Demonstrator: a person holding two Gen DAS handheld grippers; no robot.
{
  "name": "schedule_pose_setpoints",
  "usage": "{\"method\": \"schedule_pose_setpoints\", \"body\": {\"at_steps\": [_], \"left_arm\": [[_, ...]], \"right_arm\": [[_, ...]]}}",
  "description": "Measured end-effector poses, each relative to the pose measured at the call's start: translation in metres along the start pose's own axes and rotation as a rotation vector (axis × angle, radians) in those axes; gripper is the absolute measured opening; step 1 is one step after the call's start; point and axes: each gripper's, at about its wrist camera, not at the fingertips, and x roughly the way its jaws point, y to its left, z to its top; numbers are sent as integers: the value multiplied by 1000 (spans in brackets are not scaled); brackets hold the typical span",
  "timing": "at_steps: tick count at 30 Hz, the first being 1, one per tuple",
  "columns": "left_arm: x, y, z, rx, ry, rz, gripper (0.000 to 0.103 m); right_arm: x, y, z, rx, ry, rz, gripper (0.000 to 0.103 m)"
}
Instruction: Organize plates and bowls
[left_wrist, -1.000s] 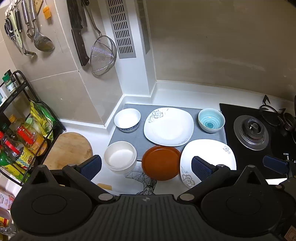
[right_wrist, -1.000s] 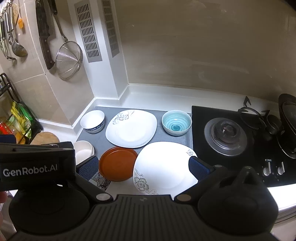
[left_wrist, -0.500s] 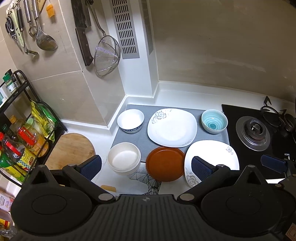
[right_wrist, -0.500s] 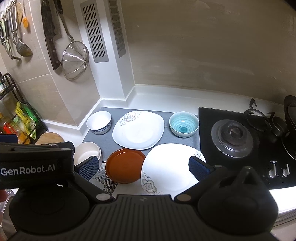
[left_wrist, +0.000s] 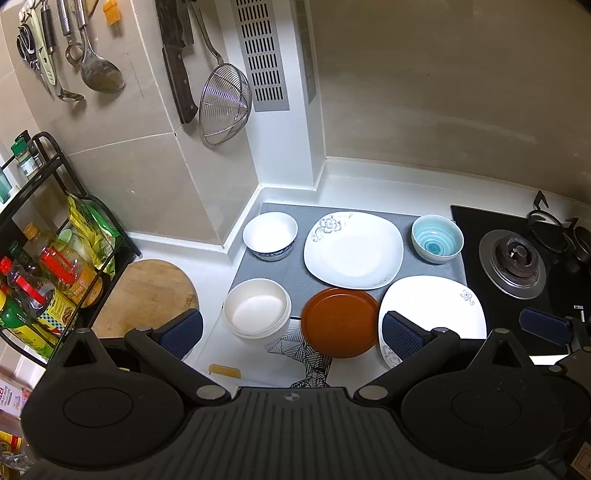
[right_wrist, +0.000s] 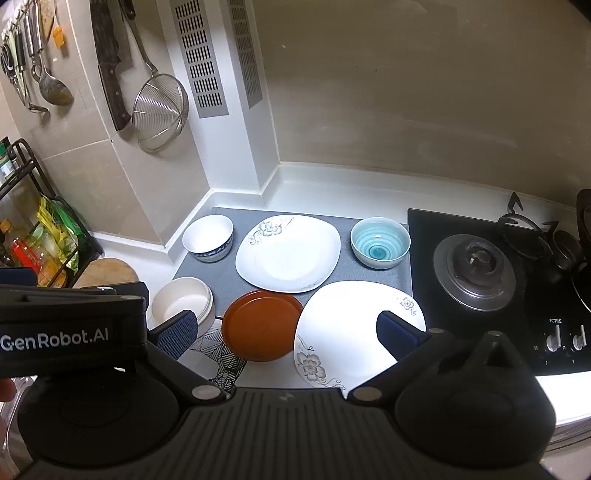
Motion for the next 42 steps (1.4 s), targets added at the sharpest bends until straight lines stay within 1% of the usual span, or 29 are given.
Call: {"method": "schedule_pose_setpoints", "body": {"at_steps": [4,17,22,29,34,37,38,40,41,42], "left_arm": [[-1,0,-2,6,-9,6,103],[4,7,-5,-3,3,0,103],[13,12,-5,-6,9,-3,103],[35,19,0,-2,27,-26,103],[65,25,1,8,64,-80,103],[90,31,-5,-17,85,-115,103],[97,32,-8,-25,72,-132,103],[111,34,-15,-25,22,-167,103],[118,34,-18,-15,-1,-194,103],[127,34,-19,-6,-2,-231,103]], "right_arm": [[1,0,-1,14,10,8,103],[5,5,-5,9,21,3,103],[11,11,-5,4,22,0,103],[31,16,0,7,52,-14,103],[54,22,-3,10,69,-41,103],[73,28,-7,-20,78,-63,103],[80,28,-8,-30,77,-71,103],[94,26,-10,-36,82,-55,102],[101,23,-11,-26,96,-36,102],[108,20,-13,-16,107,-1,102]]}}
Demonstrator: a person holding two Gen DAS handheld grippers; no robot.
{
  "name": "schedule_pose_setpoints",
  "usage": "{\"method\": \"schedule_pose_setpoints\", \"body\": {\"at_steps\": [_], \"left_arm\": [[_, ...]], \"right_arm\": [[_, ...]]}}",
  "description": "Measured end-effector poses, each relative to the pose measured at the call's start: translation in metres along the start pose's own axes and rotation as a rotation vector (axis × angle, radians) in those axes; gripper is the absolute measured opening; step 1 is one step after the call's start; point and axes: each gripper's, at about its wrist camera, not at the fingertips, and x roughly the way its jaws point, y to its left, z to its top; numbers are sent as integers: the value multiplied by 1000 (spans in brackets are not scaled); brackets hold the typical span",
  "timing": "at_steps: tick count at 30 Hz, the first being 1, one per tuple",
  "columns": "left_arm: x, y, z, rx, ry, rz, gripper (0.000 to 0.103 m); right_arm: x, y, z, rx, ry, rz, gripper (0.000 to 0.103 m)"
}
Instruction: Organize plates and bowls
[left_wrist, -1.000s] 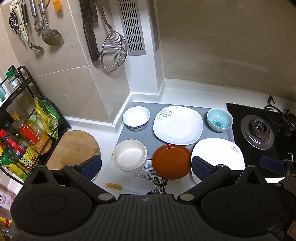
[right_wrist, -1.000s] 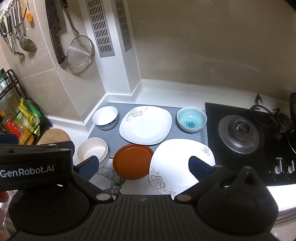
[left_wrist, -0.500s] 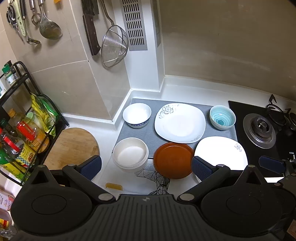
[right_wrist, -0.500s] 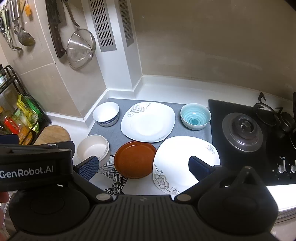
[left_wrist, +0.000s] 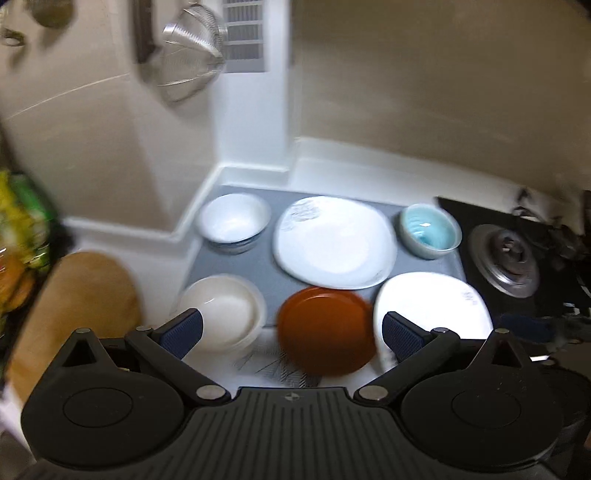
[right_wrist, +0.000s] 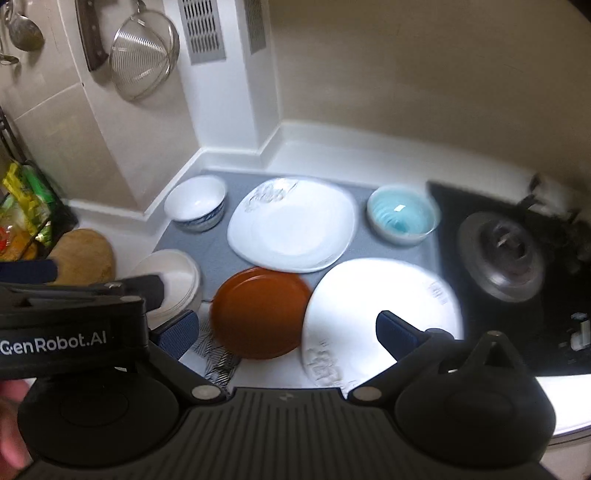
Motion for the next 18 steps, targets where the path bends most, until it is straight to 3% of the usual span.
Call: {"method": "schedule_pose_setpoints", "body": {"at_steps": [3,5,9,11,14,16,18], "left_arm": [[33,3,-1,43,79,-110,103],[61,5,-3,72,166,-177,103],[112,13,-12,-13,318,-311,102],[137,9,-16,-12,397,-365,98],[165,8,-22,-117,474,-496,97],[180,1,-25,-151,503,-526,95],[193,-7,-27,-188,513,-523,86]], "right_arm": [[18,-7,-11,7,-5,88,102],[30,-7,-19,-41,20,51,102],[49,-29,-30,-63,78,-41,103],[51,-53,-34,3,84,-50,103],[52,-98,-44,125,80,-13,103],[58,-130,-52,228,101,41,103],[66,-162,-59,311,115,102,103]]}}
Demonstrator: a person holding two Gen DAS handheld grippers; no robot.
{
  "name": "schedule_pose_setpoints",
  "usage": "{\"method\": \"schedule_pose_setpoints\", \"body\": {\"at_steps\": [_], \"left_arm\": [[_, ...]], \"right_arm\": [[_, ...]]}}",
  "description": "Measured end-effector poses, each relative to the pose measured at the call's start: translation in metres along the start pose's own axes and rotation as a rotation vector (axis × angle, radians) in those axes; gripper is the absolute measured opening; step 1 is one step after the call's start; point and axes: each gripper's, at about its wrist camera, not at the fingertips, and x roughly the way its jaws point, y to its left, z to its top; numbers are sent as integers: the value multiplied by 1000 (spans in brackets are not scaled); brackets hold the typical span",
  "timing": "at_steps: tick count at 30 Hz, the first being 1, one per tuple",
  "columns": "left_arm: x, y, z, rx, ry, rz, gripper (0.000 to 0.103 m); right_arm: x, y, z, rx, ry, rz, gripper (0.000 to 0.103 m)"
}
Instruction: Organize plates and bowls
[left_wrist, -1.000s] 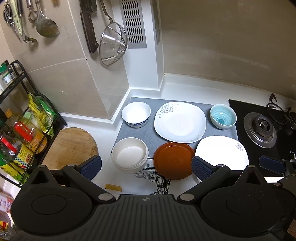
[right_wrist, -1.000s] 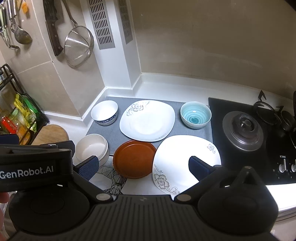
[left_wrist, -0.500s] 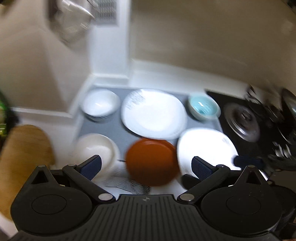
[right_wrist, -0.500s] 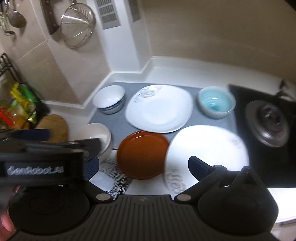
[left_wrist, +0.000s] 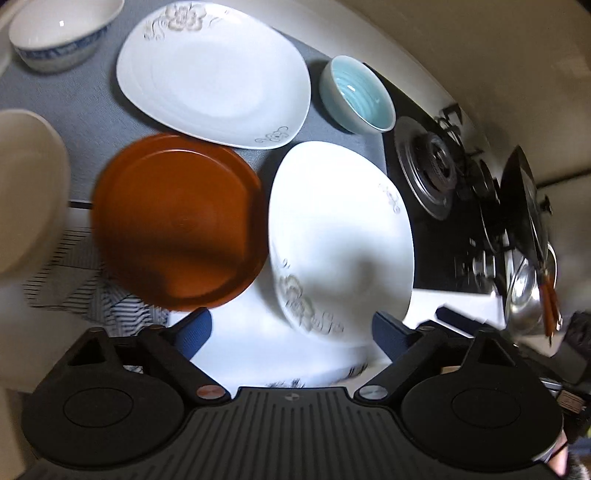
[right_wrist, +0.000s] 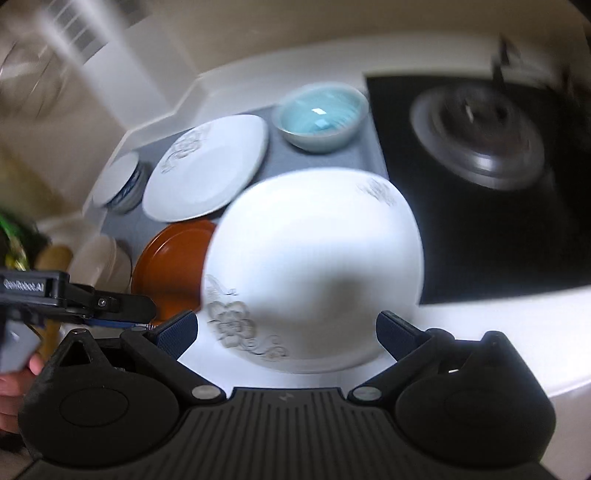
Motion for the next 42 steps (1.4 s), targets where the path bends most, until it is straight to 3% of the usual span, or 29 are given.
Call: {"method": "schedule_pose_setpoints", "body": {"at_steps": [7,9,11,14,19,21,23,28,30,34,39,42], "left_arm": [[48,-3,11,-156,74,84,68],[57,-5,9,-190,71,100,52],[64,-7,9,-217,59,99,45],[78,-2,10,-299,68,89,31],[81,-7,16,-307,38,121,31],[81,-6,15,-311,33,127,29],[78,-7,15,-294,29,153,23],[78,-19,12,-186,38,166,23],[81,-13,14,-217,50,136,23],[86,-8,25,-228,69,118,24],[83,-32,25,-69,68,200,23],[81,-43,17,0,85,185,24]], "right_arm": [[16,-85,17,160,-22,116,103],[26,-102,22,188,-2,150,103],[35,-113,27,194,22,182,102],[44,-123,37,158,45,209,92],[63,-131,49,106,102,241,70],[69,-130,54,97,110,276,53],[71,-125,57,62,113,273,51],[65,-118,61,-63,117,248,45],[65,-124,60,-59,127,247,32],[69,-134,63,26,136,275,34],[72,-129,58,5,142,267,33],[61,-137,58,3,127,275,30]]}}
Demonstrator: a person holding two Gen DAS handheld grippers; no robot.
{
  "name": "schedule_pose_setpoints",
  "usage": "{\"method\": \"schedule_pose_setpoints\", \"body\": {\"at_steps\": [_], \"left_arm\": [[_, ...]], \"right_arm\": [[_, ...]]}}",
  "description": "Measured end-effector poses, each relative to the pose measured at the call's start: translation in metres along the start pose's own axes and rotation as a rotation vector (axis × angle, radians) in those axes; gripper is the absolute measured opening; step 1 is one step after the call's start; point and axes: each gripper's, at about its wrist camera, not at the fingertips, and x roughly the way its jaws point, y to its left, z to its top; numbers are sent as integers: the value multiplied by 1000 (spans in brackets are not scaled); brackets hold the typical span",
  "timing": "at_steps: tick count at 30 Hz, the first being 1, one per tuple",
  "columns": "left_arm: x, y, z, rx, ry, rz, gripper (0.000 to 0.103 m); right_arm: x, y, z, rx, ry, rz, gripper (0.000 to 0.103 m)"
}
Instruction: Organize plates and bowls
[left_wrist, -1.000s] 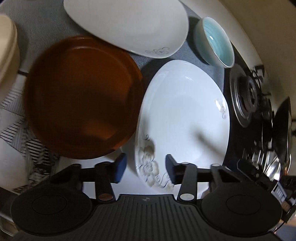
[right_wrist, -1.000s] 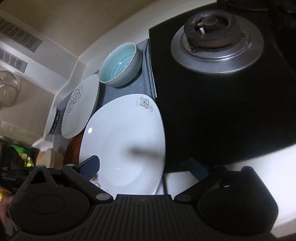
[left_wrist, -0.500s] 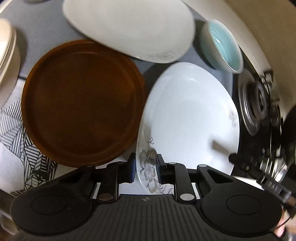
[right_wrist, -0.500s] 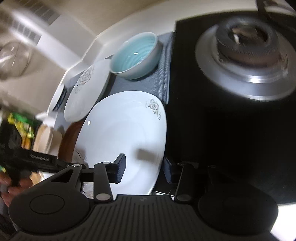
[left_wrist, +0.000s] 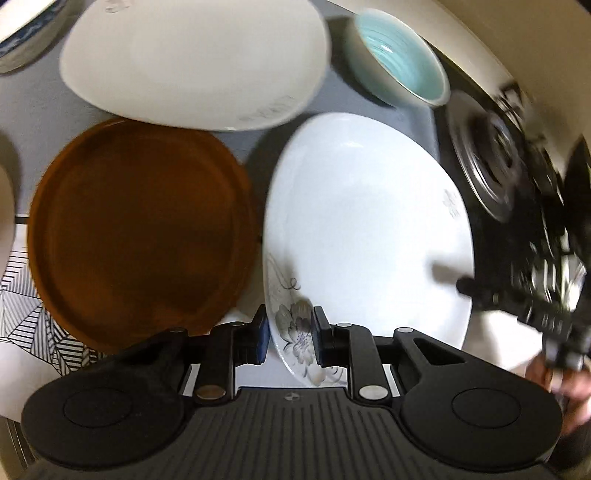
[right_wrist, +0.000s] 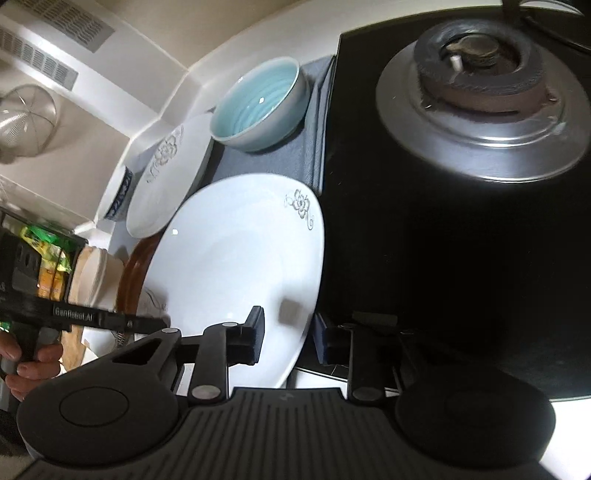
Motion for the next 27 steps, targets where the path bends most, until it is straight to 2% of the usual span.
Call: {"method": "schedule_pose_setpoints", "body": {"at_steps": [3,5,9,12,14,16,18,21,23,25,27], "left_arm": [[8,6,4,-10,17,13,29],[9,10,12,-23,14,1,28],[10,12,31,-9,17,-9,32],[6,22,40,-22,20,-25,31],[4,16,43,20,24,7,31],[5,-3,41,96,22,78,31],[2,-17,35,150,20,112,31],[-7,-14,27,151,13,74,31],[-6,-8,27,124,17,51,31],[3,-2,29,99,35,67,31],[5,-1,27,94,29,48,42]], "right_arm": [[-7,-10,1,19,-8,-9,32],[-7,-13,3,28,-10,-30,32],[-1,-12,7,42,-6,19,53],[9,-10,8,49,-1,74,53],[15,-10,7,71,10,95,53],[15,-5,5,41,4,75,52],[11,4,2,-27,-2,7,34],[4,4,-2,-70,8,-40,17],[1,-1,-2,-45,10,-17,16],[3,-5,-1,-35,26,4,20],[7,-1,0,-45,33,3,27]]}}
